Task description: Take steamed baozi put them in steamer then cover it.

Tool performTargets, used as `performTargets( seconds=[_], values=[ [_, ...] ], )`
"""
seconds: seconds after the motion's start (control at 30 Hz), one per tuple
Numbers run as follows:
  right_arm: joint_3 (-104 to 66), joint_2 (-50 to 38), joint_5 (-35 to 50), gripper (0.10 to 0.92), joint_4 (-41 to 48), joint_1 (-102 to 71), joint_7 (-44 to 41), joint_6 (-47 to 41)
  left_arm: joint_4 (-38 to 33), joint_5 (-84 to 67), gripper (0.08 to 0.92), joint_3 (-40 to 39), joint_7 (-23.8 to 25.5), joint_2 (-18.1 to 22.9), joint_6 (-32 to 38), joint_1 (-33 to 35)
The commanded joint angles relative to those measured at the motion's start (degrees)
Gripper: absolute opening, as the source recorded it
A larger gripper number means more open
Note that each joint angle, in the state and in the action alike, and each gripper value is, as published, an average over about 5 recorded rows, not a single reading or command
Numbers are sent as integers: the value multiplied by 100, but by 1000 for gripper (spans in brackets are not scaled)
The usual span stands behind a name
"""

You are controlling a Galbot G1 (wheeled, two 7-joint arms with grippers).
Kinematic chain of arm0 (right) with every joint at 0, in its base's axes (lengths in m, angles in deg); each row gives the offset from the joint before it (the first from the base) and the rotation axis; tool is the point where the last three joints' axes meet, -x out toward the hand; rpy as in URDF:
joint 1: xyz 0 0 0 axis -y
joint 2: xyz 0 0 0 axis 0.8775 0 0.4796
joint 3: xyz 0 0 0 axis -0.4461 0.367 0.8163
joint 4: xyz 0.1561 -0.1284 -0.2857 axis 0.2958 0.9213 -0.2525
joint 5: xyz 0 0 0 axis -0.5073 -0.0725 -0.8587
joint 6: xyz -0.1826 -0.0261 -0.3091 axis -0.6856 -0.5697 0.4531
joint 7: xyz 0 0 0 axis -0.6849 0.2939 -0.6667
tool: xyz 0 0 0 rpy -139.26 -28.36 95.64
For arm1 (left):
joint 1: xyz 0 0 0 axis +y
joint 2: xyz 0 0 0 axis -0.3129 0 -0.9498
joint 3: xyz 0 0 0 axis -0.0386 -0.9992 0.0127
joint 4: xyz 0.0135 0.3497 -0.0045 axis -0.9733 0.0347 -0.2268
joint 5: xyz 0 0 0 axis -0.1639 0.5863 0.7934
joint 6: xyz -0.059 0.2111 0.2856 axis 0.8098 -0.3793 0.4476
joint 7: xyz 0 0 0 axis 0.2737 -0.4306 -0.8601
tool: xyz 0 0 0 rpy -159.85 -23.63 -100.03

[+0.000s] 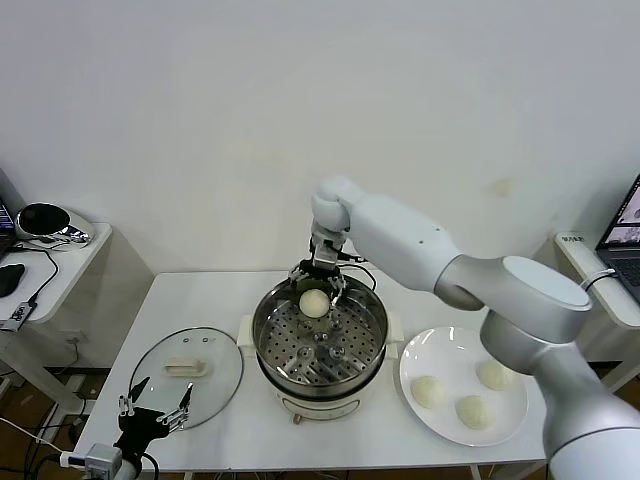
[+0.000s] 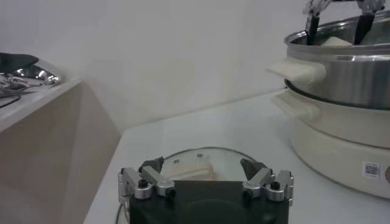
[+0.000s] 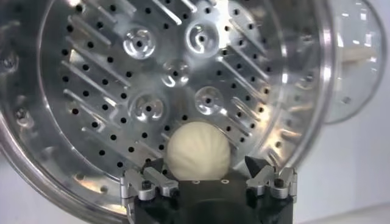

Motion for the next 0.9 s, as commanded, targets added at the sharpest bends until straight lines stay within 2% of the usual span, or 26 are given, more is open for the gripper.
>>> performTargets(
  seconds=[0.03,0.17,0.3,0.43,0.67,0.9],
  values=[
    [481,-1537,2232,823,-1899,976,-101,-2497,-26,-6,823,12,33,-85,-33,-31],
    [888,-2448,2756,823,-2626,1491,-86,-3862,-105,-34,823,-36,62,-86,-98,-53],
    [1068,-3160,2882,823,-3043,1768,-311,-5441,-134,13,823,-133,90,-97,-122,-39],
    [1055,-3834,2933,812,-3413,1765,-288,-6422,-145,58,823,-191,127,-92,-190,-26],
    [802,-4679,2328,821,-4193,1018,-149,-7180,-233,94,823,-275,123,-31,-292,45],
    [-176,-4926,1701,823,-4215,-650,150,-7060,-360,137,823,-259,178,8,-307,198]
  ],
)
